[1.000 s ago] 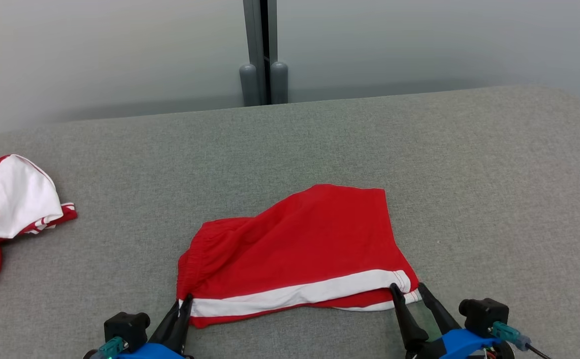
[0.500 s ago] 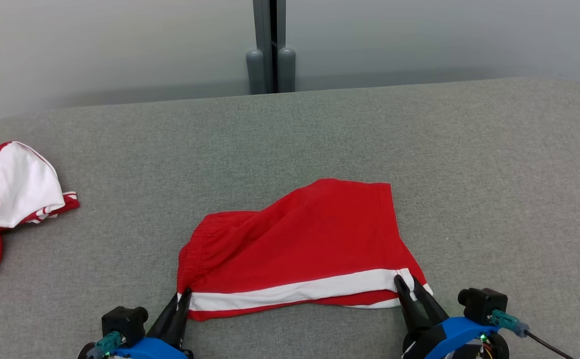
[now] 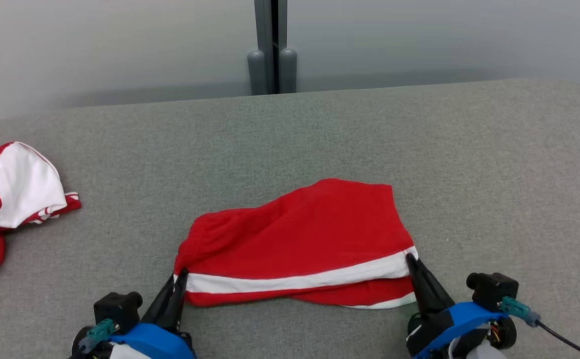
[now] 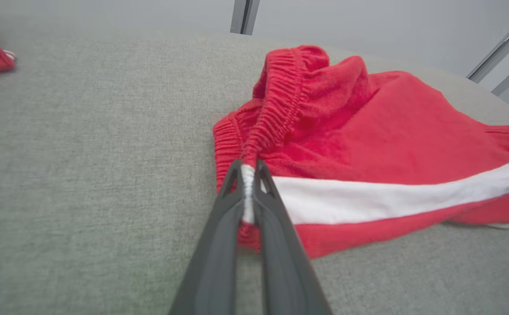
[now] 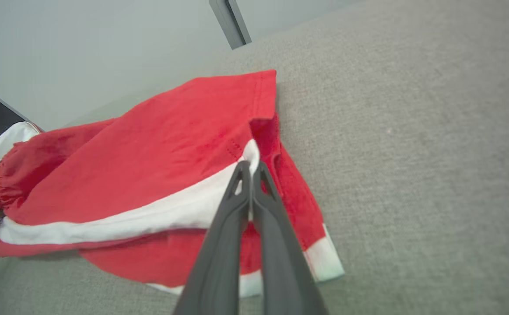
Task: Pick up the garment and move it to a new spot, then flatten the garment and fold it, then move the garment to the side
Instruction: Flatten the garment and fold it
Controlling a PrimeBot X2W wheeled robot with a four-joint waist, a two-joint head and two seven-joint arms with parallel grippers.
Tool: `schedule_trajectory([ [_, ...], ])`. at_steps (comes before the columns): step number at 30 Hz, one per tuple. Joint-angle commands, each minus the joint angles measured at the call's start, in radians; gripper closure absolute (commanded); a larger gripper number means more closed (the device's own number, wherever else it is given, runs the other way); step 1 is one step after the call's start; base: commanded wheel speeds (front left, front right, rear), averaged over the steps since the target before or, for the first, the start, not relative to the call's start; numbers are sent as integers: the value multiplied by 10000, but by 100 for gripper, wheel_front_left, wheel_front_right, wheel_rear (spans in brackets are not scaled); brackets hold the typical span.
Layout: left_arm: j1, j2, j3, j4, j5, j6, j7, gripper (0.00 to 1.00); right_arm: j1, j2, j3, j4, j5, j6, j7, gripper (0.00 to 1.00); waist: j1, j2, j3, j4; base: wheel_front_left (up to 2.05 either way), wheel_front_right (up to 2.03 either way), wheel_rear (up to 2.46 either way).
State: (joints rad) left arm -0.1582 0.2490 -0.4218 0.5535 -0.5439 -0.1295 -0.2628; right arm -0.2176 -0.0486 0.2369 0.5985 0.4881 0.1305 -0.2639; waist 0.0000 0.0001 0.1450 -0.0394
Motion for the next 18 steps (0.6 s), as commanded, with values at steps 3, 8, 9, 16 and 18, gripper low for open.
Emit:
schedule_trajectory([
  [3, -261, -36, 369, -652, 190, -19, -29, 100, 123, -36, -365, -781, -183, 5, -8, 100, 0, -1, -222, -48, 0, 0, 0],
  [8, -745, 124, 759, -1986, 398, -19, -29, 100, -164, -36, -845, -2075, -497, 5, -8, 100, 0, -1, -621, -121, 0, 0, 0],
  [9, -883, 197, 827, -2254, 391, -19, -27, 100, -273, -33, -919, -2345, -594, 5, -8, 100, 0, -1, -687, -141, 0, 0, 0],
  [16, -2280, 972, 1009, -4095, -78, -18, -27, 100, -1266, -39, -1192, -4126, -1193, 5, -8, 100, 0, -1, -1017, -274, 0, 0, 0],
  [18, -2859, 1377, 956, -4533, -251, -18, -27, 100, -1676, -30, -1194, -4512, -1454, 5, -7, 100, 0, -1, -971, -292, 0, 0, 0],
])
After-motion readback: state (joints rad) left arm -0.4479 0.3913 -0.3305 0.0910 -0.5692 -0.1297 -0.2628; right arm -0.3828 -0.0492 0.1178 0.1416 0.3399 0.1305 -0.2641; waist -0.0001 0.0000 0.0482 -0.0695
